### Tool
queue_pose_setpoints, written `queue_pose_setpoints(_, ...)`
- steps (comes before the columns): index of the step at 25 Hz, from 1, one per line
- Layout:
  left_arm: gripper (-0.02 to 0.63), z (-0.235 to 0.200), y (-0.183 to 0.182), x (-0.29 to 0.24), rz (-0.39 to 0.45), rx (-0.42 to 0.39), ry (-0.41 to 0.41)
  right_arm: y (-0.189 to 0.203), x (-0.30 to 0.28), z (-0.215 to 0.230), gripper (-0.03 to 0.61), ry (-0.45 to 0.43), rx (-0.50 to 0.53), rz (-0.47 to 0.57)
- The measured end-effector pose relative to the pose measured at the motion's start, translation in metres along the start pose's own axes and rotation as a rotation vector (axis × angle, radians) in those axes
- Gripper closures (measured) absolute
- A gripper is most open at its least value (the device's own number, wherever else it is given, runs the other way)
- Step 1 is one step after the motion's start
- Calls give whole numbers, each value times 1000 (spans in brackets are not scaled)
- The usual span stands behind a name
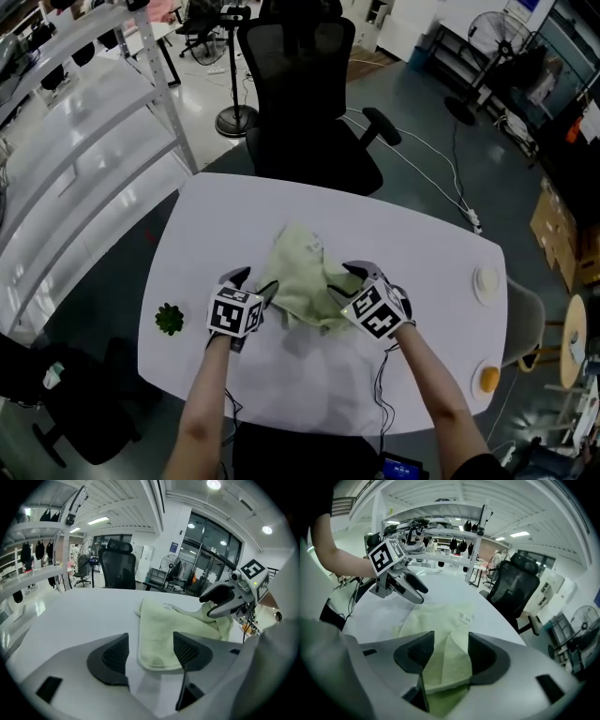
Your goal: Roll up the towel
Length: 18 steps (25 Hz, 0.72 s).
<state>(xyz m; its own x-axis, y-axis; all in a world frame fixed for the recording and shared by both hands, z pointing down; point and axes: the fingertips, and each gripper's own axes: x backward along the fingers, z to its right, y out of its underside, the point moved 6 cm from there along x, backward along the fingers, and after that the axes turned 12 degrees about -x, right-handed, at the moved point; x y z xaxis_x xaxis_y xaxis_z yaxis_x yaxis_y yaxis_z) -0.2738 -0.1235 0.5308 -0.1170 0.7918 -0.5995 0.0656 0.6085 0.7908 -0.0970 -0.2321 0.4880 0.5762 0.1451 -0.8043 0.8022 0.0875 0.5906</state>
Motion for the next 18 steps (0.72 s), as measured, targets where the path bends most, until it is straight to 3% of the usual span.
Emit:
queue_pose_setpoints(6,353,-5,10,-18,-31,24,6,4,-21,3,361,-15,4,-67)
queue_pose_setpoints(12,348,-3,16,-34,-86,-19,23,15,-39,9,410,-16,41,-166)
queue_pose_setpoints(16,371,-1,16,-34,-101,-30,12,18,-40,8,447,-33,31,-158)
queue_pose_setpoints(18,414,1,17,-35,-118,-55,7,19,-40,8,475,-33,36,-149)
